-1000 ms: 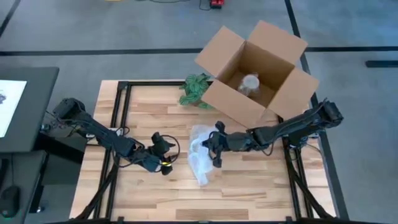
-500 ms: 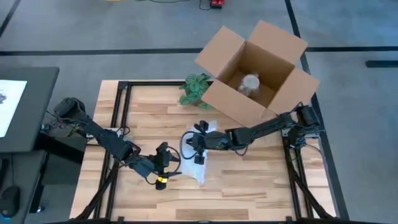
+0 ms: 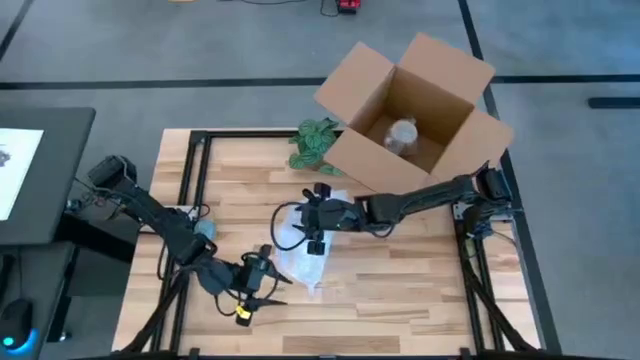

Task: Wrap mug
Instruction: Wrap the blue mug

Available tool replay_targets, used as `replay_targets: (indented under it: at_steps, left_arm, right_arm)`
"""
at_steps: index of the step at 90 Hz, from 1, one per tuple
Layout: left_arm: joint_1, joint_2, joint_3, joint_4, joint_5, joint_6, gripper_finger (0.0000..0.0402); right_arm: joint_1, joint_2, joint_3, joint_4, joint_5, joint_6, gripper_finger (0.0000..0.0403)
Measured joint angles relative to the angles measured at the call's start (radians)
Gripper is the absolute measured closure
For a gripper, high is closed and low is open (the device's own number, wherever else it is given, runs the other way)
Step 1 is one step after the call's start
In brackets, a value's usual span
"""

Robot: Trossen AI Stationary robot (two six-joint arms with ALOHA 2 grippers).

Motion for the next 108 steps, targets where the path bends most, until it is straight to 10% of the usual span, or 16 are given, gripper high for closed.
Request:
replay_targets:
  at_steps: [108]
  left_arm:
    - [0.149,0.002,-0.099,-0.267,-0.165,-0.332,0.0189]
  right_arm:
    - [0.121,-0.009,0.326,-0.706,0.013,0.099,0.0195]
